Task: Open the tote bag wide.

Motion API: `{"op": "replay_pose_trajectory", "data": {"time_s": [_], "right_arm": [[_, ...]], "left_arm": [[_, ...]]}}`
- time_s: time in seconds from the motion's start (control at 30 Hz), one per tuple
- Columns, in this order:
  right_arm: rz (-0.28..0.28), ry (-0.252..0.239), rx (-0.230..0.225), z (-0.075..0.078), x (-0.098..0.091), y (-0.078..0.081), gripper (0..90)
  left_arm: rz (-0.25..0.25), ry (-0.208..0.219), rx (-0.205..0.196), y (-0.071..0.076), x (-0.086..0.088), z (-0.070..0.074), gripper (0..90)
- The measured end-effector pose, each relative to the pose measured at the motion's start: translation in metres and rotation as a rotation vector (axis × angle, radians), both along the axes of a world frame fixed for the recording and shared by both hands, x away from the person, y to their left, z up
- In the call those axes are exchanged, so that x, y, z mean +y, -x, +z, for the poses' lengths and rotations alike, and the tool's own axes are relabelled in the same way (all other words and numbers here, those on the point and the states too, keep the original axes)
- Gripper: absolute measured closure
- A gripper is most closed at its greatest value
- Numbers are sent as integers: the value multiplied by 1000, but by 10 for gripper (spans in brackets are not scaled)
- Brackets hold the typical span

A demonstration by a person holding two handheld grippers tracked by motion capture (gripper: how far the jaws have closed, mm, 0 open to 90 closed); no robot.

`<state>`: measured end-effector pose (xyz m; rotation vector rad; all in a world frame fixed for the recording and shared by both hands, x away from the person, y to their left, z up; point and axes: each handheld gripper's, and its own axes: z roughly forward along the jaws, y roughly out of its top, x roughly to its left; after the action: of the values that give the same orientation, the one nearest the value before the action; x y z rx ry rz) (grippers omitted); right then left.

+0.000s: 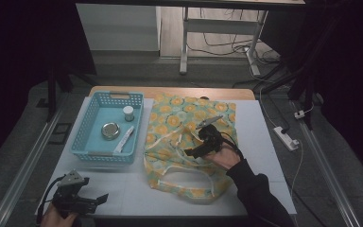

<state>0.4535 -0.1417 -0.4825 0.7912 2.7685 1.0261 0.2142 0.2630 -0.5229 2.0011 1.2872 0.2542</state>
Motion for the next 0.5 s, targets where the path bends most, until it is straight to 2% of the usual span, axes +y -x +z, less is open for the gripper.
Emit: {"op": "replay_pose_trajectory", "data": {"time_s": [0.07, 0.2, 0.23, 0.5], "right_arm": [[-4, 23, -1, -8, -1, 6, 14], [-4, 38, 9, -16, -2, 10, 0], [-3, 50, 1, -21, -1, 12, 0], [12, 109, -37, -38, 4, 20, 0]], "left_arm": [[-2, -1, 0, 0, 0, 0, 0], [-3, 0, 0, 0, 0, 0, 0], [-3, 0, 1, 0, 0, 0, 0], [-5, 1, 3, -1, 0, 0, 0]]}}
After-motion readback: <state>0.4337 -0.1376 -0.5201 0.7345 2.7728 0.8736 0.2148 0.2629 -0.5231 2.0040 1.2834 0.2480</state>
